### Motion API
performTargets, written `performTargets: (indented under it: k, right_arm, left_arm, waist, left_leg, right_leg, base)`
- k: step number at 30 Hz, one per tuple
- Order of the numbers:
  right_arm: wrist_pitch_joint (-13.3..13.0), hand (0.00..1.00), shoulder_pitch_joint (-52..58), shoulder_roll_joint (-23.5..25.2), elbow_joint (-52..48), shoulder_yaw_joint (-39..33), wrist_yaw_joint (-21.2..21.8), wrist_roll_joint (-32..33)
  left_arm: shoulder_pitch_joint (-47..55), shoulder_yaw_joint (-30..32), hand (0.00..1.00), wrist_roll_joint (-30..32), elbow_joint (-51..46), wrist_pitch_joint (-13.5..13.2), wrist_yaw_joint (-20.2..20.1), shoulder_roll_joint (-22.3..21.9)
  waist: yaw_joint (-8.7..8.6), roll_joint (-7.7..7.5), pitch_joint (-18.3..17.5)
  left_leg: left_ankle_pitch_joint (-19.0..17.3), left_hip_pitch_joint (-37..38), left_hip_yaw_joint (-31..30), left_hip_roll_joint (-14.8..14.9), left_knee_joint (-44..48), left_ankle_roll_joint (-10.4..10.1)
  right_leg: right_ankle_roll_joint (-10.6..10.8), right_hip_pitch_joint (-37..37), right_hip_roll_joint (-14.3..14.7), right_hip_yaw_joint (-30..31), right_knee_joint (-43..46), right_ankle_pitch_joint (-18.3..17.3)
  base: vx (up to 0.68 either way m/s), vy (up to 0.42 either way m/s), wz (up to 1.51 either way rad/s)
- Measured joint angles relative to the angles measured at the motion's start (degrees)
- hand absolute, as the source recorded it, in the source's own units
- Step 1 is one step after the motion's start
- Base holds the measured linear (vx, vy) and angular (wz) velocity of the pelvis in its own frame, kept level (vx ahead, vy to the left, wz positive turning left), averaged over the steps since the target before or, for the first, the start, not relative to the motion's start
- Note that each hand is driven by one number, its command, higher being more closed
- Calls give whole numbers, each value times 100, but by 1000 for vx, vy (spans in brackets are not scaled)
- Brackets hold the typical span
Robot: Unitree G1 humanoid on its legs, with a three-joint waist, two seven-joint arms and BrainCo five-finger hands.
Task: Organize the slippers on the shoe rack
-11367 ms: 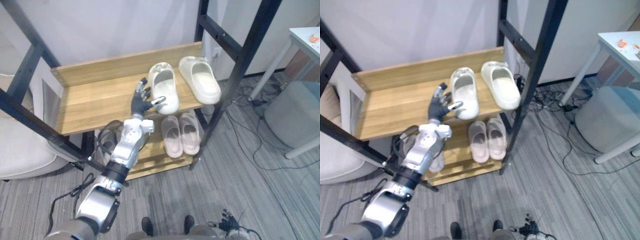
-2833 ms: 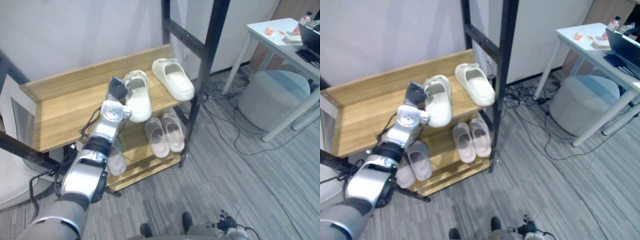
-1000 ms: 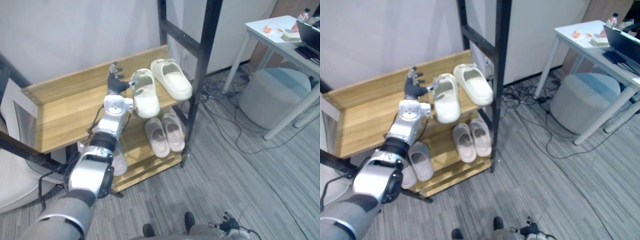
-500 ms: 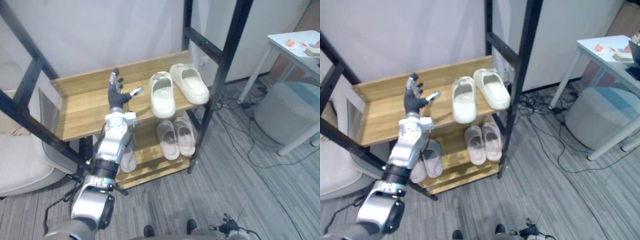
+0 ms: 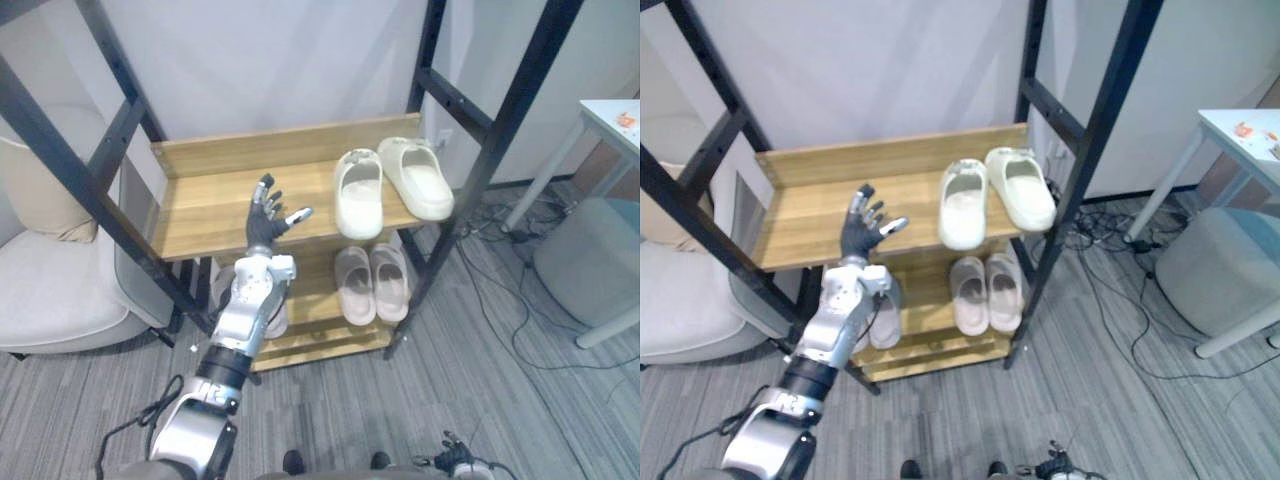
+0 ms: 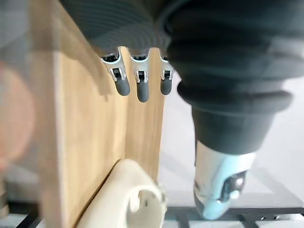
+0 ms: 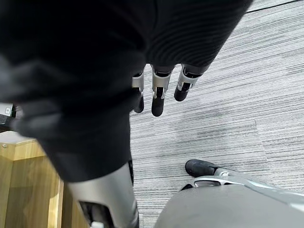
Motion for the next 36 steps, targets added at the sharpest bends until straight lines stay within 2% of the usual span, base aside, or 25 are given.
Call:
performTargets:
  k: [11, 17, 23, 36]
  right_arm:
    - [18, 0, -38, 18, 102, 2, -7, 0]
    - [15, 0, -41, 72, 100, -5, -45, 1]
    - [-2, 0, -41, 76, 94, -14, -43, 0]
    - [-16, 0, -12, 137, 89, -241, -43, -10]
  left_arm:
    - [5, -490, 0, -239, 27, -58, -169, -148]
    - [-61, -683, 0, -279, 98, -59, -157, -272]
    - [-445, -765, 0, -286, 485, -57, -156, -354]
    - [-929, -367, 0, -273, 1127, -79, -41, -267]
  waist:
    - [-55, -41, -16]
    - [-173, -108, -37]
    - [-256, -105, -39]
    - [-341, -92, -42]
  left_leg:
    - [-9, 49, 145, 26, 0, -13]
    - [-88, 78, 300, 77, -1, -97]
    - [-95, 84, 379, 122, 0, -101]
    - [-103, 100, 569, 123, 1, -107]
  right_leg:
    - [0, -11, 14, 109, -3, 0]
    - [-19, -49, 53, 234, -3, -3]
    - [-36, -103, 107, 339, -2, 1]
    - [-43, -163, 101, 485, -3, 9]
  base:
    - [-7, 1, -5]
    - [-10, -1, -11]
    - [17, -15, -12]
    - [-4, -4, -4]
